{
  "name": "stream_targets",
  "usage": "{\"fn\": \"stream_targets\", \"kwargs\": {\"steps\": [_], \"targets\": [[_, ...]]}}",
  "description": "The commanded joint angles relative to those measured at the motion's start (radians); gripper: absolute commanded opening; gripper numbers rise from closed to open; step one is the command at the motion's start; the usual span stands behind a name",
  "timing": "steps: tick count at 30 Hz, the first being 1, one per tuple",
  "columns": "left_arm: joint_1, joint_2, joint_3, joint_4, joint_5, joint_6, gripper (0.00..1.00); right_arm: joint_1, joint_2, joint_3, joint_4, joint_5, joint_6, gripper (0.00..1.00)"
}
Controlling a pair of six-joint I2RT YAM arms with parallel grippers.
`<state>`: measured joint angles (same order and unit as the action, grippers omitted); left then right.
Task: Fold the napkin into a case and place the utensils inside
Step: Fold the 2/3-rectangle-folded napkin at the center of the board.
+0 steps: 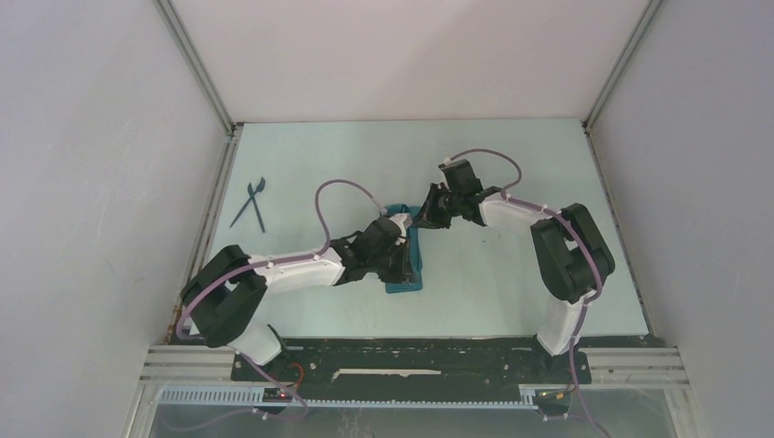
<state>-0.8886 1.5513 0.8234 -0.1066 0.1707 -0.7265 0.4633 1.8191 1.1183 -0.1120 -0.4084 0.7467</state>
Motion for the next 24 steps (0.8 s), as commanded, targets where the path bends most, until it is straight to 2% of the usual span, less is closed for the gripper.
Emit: {"fn": "stream_targets", "kwargs": {"steps": [1,14,24], "targets": [[0.017,-0.077,-0.069,0.05,0.063,-0.018,0.0,0.039,0.044,0.12,-0.078,0.097,-0.04,0.0],[0.084,-0.138,-0.236,0.146,0.124,-0.019,0.0,0.154,0.181,0.358,-0.242,0.182,-0.075,0.0],[0.12,-0.138,-0.297,0.174,0.161,-0.008,0.02,0.194,0.237,0.434,-0.277,0.201,-0.074,0.0]]}}
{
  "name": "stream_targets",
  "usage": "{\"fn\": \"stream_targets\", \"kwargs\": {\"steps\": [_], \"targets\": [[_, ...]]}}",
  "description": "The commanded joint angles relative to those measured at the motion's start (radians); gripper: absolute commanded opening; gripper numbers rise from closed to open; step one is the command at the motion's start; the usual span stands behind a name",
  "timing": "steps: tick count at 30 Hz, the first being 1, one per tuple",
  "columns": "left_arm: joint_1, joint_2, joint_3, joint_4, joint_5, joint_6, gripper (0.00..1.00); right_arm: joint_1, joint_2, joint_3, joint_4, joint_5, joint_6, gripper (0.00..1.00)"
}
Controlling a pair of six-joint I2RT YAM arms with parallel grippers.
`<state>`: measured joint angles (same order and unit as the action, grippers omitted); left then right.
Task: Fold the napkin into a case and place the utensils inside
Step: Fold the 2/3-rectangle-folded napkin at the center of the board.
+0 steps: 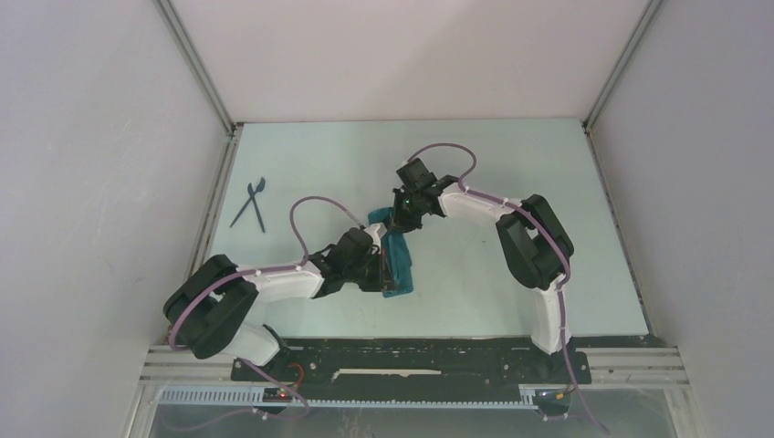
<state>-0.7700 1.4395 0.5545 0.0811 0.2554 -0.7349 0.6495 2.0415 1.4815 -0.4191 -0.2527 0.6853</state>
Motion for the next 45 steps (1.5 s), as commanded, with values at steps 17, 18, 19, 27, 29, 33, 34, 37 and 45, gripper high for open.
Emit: {"fn": "stream_targets", "kwargs": {"steps": [17,18,19,27,29,33,34,37,45], "targets": [[0.206,-0.342,0.011,-0.29,0.116,0.029,0.7,0.049,0.07,0.149,-0.019,0.083,-0.032,0.0],[0.207,-0.324,0.017,-0.282,0.118,0.031,0.71,0.053,0.072,0.155,-0.024,0.086,-0.035,0.0],[0.206,-0.296,0.027,-0.266,0.131,0.031,0.72,0.057,0.072,0.158,-0.028,0.089,-0.037,0.0],[0.204,-0.094,0.087,-0.127,0.097,-0.02,0.73,0.071,0.078,0.155,-0.038,0.09,-0.038,0.0],[0.202,-0.062,0.099,-0.097,0.1,-0.029,0.72,0.073,0.079,0.157,-0.037,0.089,-0.036,0.0],[0.198,-0.032,0.107,-0.07,0.096,-0.036,0.69,0.075,0.079,0.155,-0.036,0.084,-0.03,0.0],[0.196,-0.031,0.106,-0.054,0.097,-0.038,0.71,0.075,0.079,0.155,-0.035,0.083,-0.029,0.0],[0.191,-0.027,0.112,-0.046,0.086,-0.04,0.74,0.076,0.077,0.151,-0.031,0.076,-0.022,0.0],[0.189,0.038,0.151,-0.052,0.041,-0.051,0.43,0.076,0.054,0.129,-0.019,0.064,-0.018,0.0]]}}
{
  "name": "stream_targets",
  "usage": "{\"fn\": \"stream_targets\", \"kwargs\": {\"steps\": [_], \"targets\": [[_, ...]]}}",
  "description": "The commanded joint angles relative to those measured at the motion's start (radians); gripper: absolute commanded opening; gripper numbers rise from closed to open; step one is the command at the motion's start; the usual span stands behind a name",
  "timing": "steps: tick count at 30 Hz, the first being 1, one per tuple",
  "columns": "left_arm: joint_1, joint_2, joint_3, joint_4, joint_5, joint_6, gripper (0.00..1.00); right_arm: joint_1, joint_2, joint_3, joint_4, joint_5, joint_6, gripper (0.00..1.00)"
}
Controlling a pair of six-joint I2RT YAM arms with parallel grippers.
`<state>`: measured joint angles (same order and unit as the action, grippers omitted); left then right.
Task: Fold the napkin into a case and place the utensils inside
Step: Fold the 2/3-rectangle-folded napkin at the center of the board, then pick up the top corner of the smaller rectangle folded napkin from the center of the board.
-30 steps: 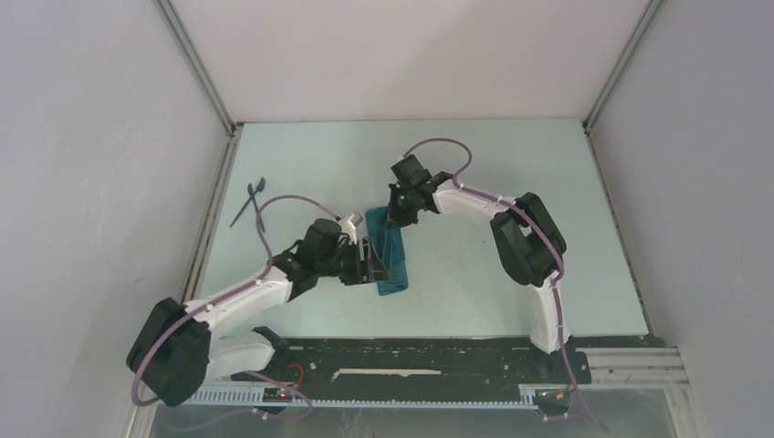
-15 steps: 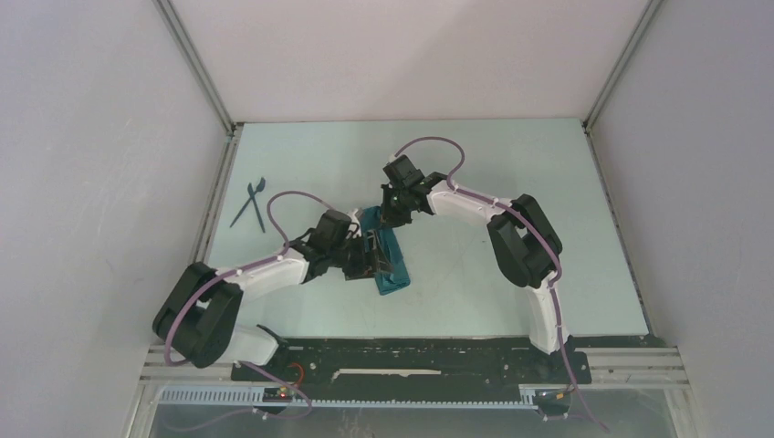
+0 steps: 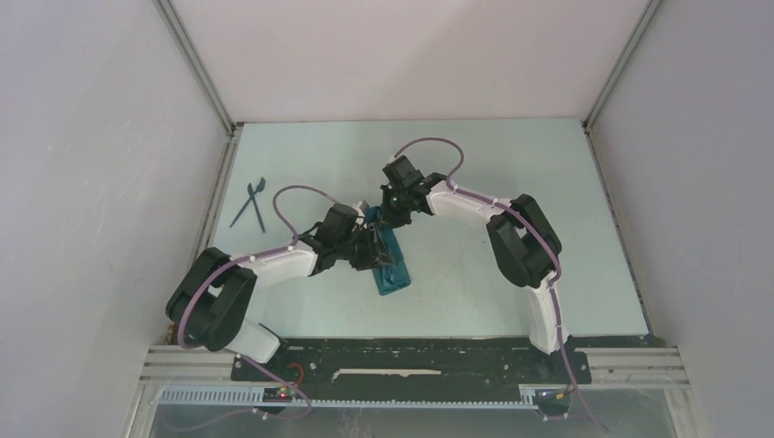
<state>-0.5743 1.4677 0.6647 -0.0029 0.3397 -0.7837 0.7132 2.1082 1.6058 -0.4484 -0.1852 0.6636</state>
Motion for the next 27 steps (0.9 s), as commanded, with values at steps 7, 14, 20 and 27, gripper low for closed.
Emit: {"fn": "stream_targets", "kwargs": {"steps": [7,14,20,27], "targets": [[-0.005,-0.048,-0.043,0.049,-0.118,-0.024,0.0,0.008,-0.037,-0.008,0.022,-0.015,-0.008,0.02],[0.001,-0.071,-0.139,0.114,-0.121,-0.058,0.0,-0.049,-0.099,-0.11,0.111,-0.122,0.082,0.5],[0.001,-0.064,-0.154,0.134,-0.114,-0.063,0.0,-0.085,-0.178,-0.213,0.176,-0.161,0.084,0.74],[0.002,-0.059,-0.153,0.142,-0.106,-0.061,0.0,-0.14,-0.196,-0.334,0.321,-0.247,0.141,0.79]]}}
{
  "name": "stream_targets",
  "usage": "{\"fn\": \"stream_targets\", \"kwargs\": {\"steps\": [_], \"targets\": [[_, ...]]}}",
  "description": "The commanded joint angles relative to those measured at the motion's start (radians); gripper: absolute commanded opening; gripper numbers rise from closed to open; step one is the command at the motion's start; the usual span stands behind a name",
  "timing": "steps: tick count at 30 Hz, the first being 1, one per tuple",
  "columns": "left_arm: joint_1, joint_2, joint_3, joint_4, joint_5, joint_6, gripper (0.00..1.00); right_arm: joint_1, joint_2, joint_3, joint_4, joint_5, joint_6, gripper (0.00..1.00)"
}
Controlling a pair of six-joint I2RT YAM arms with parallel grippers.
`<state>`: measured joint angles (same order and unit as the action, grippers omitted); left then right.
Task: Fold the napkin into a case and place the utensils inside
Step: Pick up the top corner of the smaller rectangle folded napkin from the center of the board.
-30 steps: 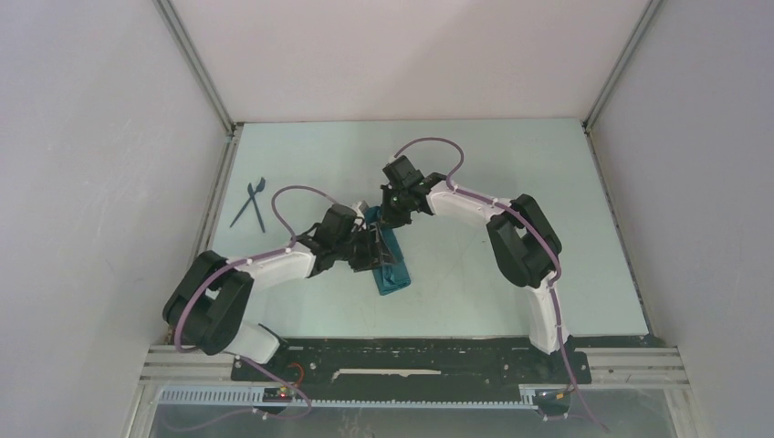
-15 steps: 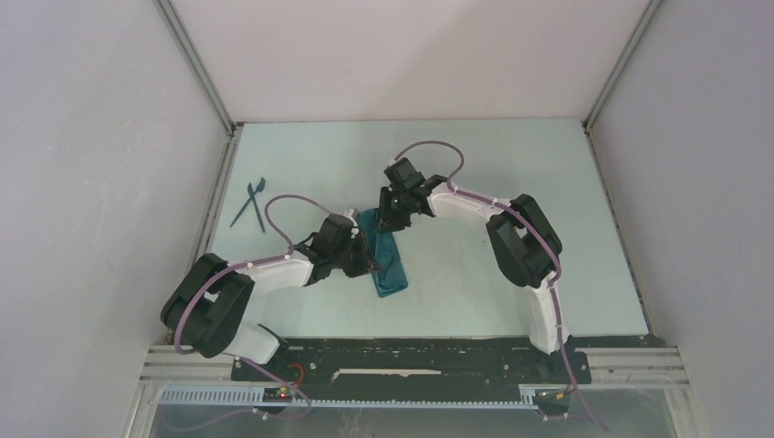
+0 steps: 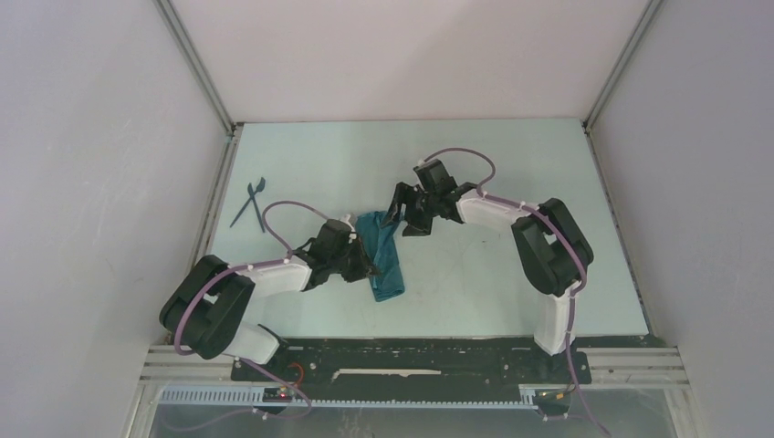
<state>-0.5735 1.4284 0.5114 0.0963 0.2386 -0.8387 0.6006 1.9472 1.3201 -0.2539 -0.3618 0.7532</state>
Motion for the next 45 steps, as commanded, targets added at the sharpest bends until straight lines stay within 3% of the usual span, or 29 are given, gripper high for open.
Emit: {"fn": "stream_targets", "kwargs": {"steps": [1,5,11,17,23,34,38,41,45], "targets": [[0.0,-0.02,0.0,0.043,-0.004,-0.007,0.0,-0.035,-0.026,-0.057,0.16,-0.086,0.063,0.79],[0.001,-0.021,0.001,0.046,-0.001,-0.007,0.0,-0.069,0.038,-0.073,0.291,-0.15,0.112,0.78],[0.001,-0.017,0.001,0.047,0.002,-0.007,0.0,-0.096,0.116,-0.089,0.449,-0.189,0.17,0.67],[0.0,-0.013,0.007,0.046,0.008,-0.005,0.0,-0.117,0.141,-0.093,0.466,-0.196,0.182,0.6],[0.0,-0.008,0.009,0.046,0.009,-0.004,0.0,-0.11,0.127,-0.098,0.462,-0.192,0.168,0.44],[0.0,0.003,0.003,0.049,0.021,0.005,0.0,-0.079,0.041,-0.089,0.424,-0.148,0.114,0.0],[0.0,0.007,-0.001,0.049,0.029,0.014,0.0,-0.065,0.049,-0.043,0.386,-0.166,0.093,0.0],[0.001,0.007,-0.006,0.049,0.038,0.016,0.08,-0.05,0.061,-0.01,0.372,-0.177,0.092,0.0],[0.001,-0.034,-0.01,0.016,0.046,0.03,0.36,-0.034,0.091,0.028,0.359,-0.199,0.098,0.0]]}}
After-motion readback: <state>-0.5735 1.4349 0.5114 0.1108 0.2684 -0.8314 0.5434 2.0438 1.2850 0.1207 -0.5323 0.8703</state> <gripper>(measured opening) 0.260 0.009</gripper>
